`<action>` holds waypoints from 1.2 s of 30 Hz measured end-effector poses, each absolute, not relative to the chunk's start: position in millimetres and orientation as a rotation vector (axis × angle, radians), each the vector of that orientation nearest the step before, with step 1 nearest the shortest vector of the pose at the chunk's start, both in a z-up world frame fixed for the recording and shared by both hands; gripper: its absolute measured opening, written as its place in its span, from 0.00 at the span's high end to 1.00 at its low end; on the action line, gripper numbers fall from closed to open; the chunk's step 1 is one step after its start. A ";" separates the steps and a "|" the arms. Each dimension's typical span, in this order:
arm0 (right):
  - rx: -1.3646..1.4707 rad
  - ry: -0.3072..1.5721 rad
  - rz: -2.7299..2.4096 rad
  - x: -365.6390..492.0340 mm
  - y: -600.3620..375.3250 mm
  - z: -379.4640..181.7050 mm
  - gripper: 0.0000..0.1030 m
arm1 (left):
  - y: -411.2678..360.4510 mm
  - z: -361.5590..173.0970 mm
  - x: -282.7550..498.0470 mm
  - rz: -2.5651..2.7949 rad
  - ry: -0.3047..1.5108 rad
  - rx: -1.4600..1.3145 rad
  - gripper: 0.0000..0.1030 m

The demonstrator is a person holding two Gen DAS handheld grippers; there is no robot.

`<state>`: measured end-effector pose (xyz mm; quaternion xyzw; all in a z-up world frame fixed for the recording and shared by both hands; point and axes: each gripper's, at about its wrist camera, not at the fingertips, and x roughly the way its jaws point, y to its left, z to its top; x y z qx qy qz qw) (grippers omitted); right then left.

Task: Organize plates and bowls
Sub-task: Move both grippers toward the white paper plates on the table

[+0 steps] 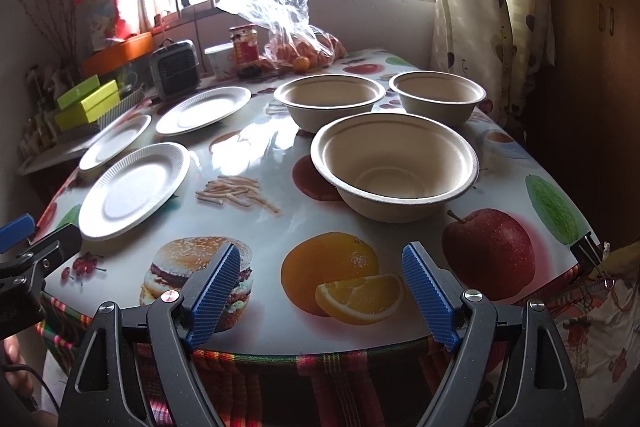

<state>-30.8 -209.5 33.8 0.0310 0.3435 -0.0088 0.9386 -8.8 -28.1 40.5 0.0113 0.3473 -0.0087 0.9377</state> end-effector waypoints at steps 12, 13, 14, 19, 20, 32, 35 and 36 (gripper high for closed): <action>0.056 0.706 -0.021 -28.9 -208.1 35.5 0.18 | -29.0 37.7 -7.6 -0.022 0.716 0.022 0.02; 0.056 0.706 -0.021 -28.9 -208.3 35.8 0.18 | -28.5 37.5 -7.8 -0.022 0.715 0.020 0.02; 0.056 0.705 -0.022 -28.8 -208.4 35.7 0.18 | -28.3 37.3 -7.8 -0.022 0.715 0.019 0.02; 0.059 0.706 -0.025 -28.9 -208.8 35.0 0.18 | -28.2 37.2 -7.8 -0.022 0.718 0.019 0.02; 0.059 0.705 -0.026 -28.8 -208.9 35.0 0.18 | -28.5 37.1 -7.7 -0.023 0.718 0.020 0.02; 0.059 0.706 -0.026 -28.8 -209.1 34.8 0.18 | -28.3 36.3 -7.3 -0.022 0.721 0.020 0.02; 0.059 0.706 -0.028 -28.9 -209.0 34.8 0.18 | -28.1 35.6 -6.6 -0.021 0.723 0.020 0.02; 0.059 0.708 -0.028 -28.4 -208.9 34.5 0.18 | -28.1 35.6 -6.7 -0.020 0.723 0.021 0.02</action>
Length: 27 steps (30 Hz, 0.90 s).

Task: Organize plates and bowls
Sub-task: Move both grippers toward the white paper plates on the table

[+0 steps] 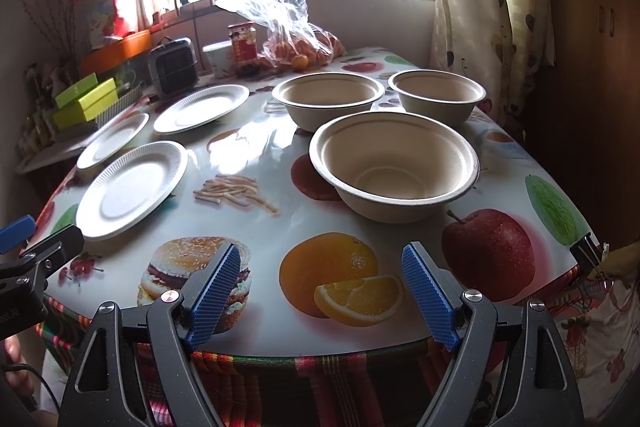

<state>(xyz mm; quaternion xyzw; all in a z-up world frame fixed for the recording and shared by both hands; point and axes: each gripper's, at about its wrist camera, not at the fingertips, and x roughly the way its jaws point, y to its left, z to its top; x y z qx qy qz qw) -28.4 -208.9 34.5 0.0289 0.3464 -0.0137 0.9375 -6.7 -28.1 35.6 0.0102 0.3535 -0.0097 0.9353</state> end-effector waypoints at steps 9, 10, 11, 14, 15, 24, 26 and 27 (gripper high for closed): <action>0.059 0.707 -0.028 -27.9 -208.8 34.6 0.18 | -28.1 35.8 -6.6 -0.020 0.723 0.021 0.02; 0.058 0.707 -0.028 -27.9 -208.8 34.8 0.18 | -28.1 35.6 -6.6 -0.020 0.722 0.021 0.02; 0.058 0.707 -0.027 -27.8 -208.8 34.8 0.18 | -28.1 35.5 -6.5 -0.020 0.722 0.020 0.02; 0.057 0.706 -0.025 -27.6 -208.5 34.9 0.18 | -28.0 35.6 -6.2 -0.022 0.723 0.021 0.02; 0.053 0.704 -0.019 -26.6 -207.7 35.4 0.18 | -27.5 35.5 -5.3 -0.021 0.724 0.022 0.02; 0.032 0.677 0.040 3.2 -195.7 56.4 0.18 | -6.4 43.4 23.1 -0.022 0.730 -0.027 0.02; 0.024 0.675 0.050 13.8 -192.4 62.3 0.18 | -2.7 48.2 33.8 -0.022 0.734 -0.029 0.02; 0.024 0.672 0.052 19.5 -191.3 64.5 0.18 | -0.6 49.1 39.9 -0.024 0.742 -0.029 0.02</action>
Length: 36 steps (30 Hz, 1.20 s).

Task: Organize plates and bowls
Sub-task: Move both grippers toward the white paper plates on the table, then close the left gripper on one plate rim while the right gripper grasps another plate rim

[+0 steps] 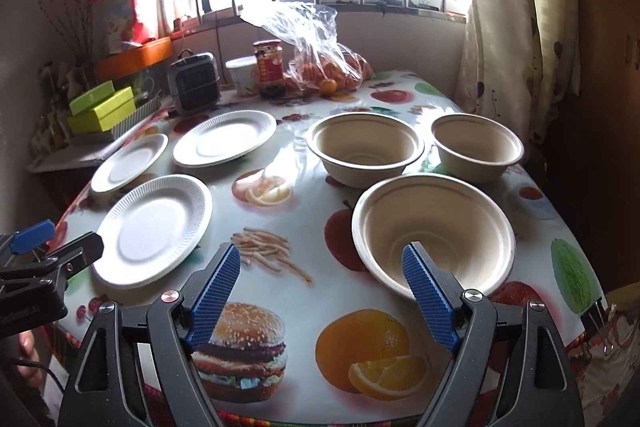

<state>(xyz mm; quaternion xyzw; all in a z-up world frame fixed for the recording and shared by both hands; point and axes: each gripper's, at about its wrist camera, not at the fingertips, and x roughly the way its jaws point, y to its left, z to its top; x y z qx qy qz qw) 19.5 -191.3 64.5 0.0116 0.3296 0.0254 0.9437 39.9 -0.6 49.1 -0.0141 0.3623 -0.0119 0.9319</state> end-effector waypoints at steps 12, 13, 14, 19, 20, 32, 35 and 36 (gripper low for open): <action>0.009 0.674 0.084 96.5 -168.5 87.8 0.18 | 22.5 66.5 107.5 0.002 0.759 -0.065 0.02; 0.002 0.676 0.084 102.9 -166.1 88.3 0.18 | 24.2 67.4 114.1 0.002 0.763 -0.066 0.02; -0.002 0.681 0.084 109.2 -163.6 89.0 0.18 | 25.8 67.9 120.2 -0.001 0.766 -0.069 0.02; -0.007 0.690 0.105 138.2 -153.9 91.8 0.18 | 36.7 70.8 148.9 0.001 0.775 -0.087 0.02; -0.008 0.693 0.105 143.8 -152.4 92.1 0.18 | 38.1 71.7 153.6 0.002 0.774 -0.088 0.02; -0.014 0.728 0.115 196.7 -139.7 89.2 0.18 | 51.6 63.4 206.1 -0.001 0.828 -0.107 0.02; -0.017 0.736 0.117 208.2 -136.0 87.0 0.18 | 55.8 56.5 217.1 -0.019 0.859 -0.147 0.03; -0.018 0.740 0.117 212.3 -134.9 85.8 0.18 | 56.4 55.1 219.5 -0.022 0.860 -0.156 0.03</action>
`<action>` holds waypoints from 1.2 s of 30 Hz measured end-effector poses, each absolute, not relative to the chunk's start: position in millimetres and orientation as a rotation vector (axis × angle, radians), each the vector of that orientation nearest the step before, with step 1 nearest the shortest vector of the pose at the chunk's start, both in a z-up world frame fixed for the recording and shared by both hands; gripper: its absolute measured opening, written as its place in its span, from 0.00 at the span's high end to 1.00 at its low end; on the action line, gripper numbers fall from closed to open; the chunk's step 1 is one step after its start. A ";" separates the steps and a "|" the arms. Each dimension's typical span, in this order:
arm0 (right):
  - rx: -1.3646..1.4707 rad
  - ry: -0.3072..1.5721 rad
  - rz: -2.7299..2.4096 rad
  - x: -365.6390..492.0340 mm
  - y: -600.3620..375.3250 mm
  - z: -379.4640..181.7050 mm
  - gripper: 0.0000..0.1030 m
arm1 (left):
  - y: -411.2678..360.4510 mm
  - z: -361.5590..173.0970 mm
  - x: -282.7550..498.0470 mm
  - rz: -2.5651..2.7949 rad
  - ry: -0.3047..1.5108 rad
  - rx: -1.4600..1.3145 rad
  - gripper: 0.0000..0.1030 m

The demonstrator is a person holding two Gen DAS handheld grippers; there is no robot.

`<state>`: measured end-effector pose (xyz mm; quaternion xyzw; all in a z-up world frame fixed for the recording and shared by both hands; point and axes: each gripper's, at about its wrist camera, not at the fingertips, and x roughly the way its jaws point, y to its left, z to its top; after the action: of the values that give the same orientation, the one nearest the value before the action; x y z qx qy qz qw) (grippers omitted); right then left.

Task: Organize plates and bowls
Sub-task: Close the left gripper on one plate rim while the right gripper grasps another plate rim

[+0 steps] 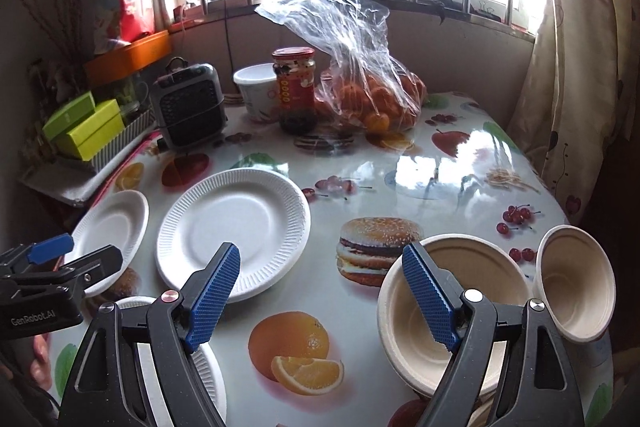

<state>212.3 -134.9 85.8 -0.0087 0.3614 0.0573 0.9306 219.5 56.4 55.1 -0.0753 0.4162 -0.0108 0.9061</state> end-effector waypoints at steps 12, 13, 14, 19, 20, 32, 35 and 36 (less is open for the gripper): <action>0.028 0.852 0.203 264.4 -129.0 57.4 0.18 | 52.5 33.1 252.2 -0.030 0.947 -0.165 0.11; 0.029 0.851 0.215 266.5 -128.2 56.6 0.18 | 51.6 31.4 254.0 -0.027 0.952 -0.162 0.11; 0.029 0.855 0.222 269.2 -127.4 55.2 0.18 | 51.1 29.6 255.6 -0.027 0.960 -0.163 0.14; 0.059 0.867 0.234 281.5 -127.0 48.7 0.19 | 48.6 22.2 266.7 -0.051 1.003 -0.191 0.22; 0.061 0.873 0.228 283.5 -127.0 47.4 0.20 | 48.1 21.0 267.9 -0.050 1.008 -0.192 0.23; 0.084 0.927 0.194 295.7 -130.2 30.0 0.54 | 47.8 13.9 274.0 -0.052 1.049 -0.216 0.35; 0.092 0.946 0.193 297.7 -132.0 26.7 0.61 | 48.8 17.4 270.0 -0.050 1.037 -0.223 0.35; 0.096 0.949 0.197 298.1 -132.3 25.9 0.63 | 48.4 18.9 268.5 -0.054 1.032 -0.221 0.35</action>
<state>298.1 -132.3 25.9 0.0461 0.4558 0.0945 0.8838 268.5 48.4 18.9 -0.1053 0.4925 -0.0256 0.8635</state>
